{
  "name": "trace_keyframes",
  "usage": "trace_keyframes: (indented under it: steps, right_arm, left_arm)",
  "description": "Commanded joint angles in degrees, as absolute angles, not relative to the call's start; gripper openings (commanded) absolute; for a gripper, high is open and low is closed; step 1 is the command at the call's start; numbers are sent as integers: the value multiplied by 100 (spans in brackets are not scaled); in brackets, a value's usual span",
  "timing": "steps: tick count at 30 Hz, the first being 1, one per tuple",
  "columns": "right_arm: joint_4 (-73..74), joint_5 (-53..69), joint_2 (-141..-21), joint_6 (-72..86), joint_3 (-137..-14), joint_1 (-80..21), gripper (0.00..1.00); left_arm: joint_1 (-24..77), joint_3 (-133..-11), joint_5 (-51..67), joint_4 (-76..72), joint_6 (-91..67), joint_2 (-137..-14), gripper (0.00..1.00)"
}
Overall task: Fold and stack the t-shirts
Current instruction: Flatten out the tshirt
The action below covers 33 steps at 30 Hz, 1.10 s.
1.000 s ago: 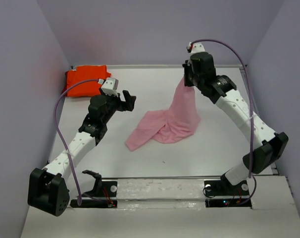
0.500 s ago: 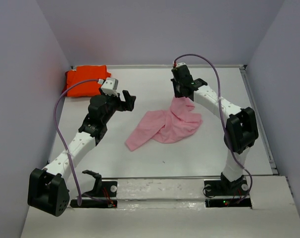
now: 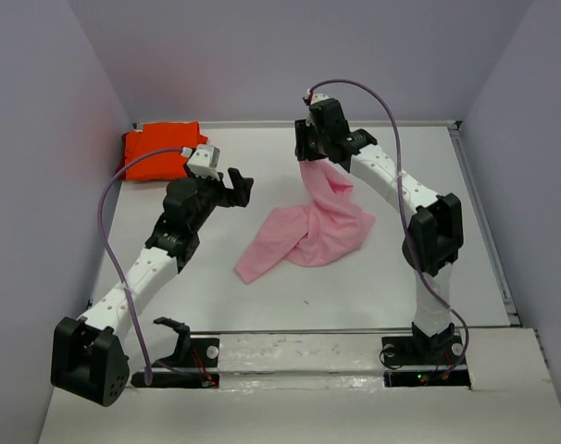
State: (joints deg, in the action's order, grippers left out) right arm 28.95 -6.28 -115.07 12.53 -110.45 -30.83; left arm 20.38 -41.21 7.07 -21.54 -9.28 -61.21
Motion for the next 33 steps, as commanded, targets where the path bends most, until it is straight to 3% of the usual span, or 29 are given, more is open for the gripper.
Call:
trace_keyframes:
  steps: [1,2,5,16,23,33]
  right_arm:
    - [3032,-246,-11586,1318,-10838,-3129,76]
    - [2910,-290,-11427,1310,-10680,-3129,82]
    - [2656,-464,-10691,1344,-9864,-3129,84]
    - [2373,-2169,-8158,2416,-6629,-3129,81]
    - [2128,-2663,-8208,3427,-5398,-3051,80]
    - [1380,-2100,-8648,4369,-5088,-2233,81]
  left_arm:
    - [1995,-4113,729,-2399,-870,-5950,95]
    - [2004,-4113,729,-2408,-879,-5959,95]
    - [2004,-4113,747,-2417,-888,-5968,95]
    - [1986,-4104,835,-2443,-914,-5968,95]
    - [1986,-4096,923,-2470,-967,-6003,95]
    - [1986,-4069,923,-2487,-993,-5959,95]
